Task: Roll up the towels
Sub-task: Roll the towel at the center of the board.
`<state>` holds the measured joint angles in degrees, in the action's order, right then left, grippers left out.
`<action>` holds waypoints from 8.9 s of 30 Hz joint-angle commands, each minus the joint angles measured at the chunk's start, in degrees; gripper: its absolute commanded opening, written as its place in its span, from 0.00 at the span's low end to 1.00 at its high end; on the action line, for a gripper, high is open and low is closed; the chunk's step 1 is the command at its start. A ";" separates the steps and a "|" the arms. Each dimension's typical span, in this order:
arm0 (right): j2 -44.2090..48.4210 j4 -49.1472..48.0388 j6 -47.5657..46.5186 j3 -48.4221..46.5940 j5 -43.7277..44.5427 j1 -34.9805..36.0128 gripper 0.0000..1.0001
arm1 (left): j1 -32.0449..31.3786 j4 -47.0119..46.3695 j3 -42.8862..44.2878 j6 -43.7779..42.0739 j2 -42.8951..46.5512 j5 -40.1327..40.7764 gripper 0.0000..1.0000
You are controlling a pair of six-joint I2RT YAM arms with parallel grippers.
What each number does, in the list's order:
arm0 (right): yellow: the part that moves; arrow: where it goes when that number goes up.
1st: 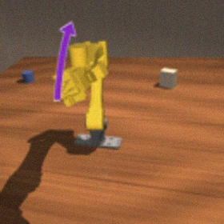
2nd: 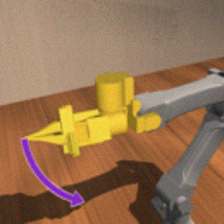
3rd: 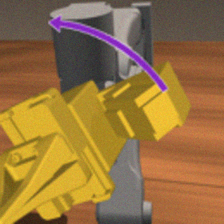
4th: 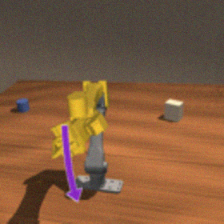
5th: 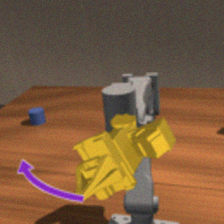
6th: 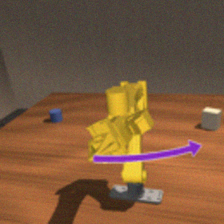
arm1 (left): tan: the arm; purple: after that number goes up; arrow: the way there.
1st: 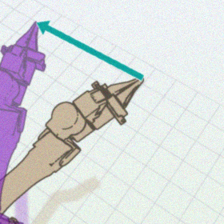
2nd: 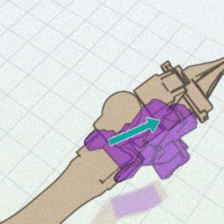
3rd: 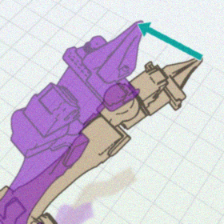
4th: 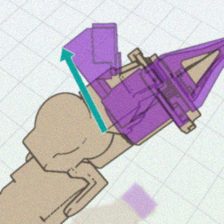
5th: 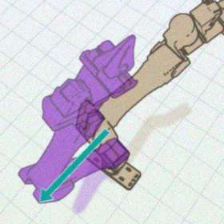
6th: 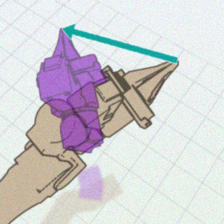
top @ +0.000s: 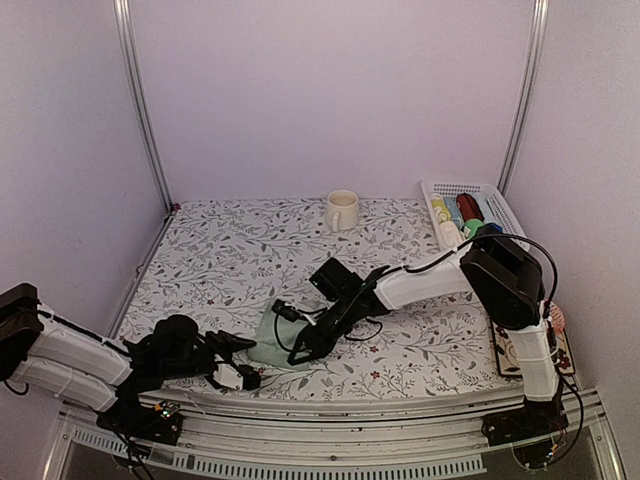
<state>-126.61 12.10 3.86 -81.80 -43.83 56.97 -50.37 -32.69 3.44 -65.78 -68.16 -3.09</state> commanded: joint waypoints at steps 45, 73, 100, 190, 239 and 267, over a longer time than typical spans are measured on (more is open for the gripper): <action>27.83 -27.45 -29.08 33.40 64.49 19.05 0.70 | 9.36 54.22 36.84 14.70 -26.18 -23.51 0.00; 9.43 -27.10 -36.19 22.88 75.51 18.63 0.32 | 13.57 71.57 49.48 10.46 -38.74 -32.57 0.00; 2.65 9.76 -13.58 0.69 27.98 9.01 0.11 | 12.00 19.86 9.13 6.47 8.46 -14.84 0.72; 7.30 -34.66 -46.24 20.73 74.84 15.77 0.68 | 18.36 76.81 56.93 9.09 -49.21 -35.33 0.00; -4.57 20.27 -22.63 -11.32 20.65 1.55 0.17 | 4.83 11.79 9.56 10.79 3.22 -8.31 0.79; -6.79 23.85 -21.53 -15.81 13.85 1.09 0.26 | -0.08 7.14 12.88 10.70 -14.25 3.32 0.00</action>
<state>-130.63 30.24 -18.55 -98.30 -28.67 57.67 -49.95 -30.22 15.42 -55.07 -81.38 -0.40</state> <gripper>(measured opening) 0.218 0.086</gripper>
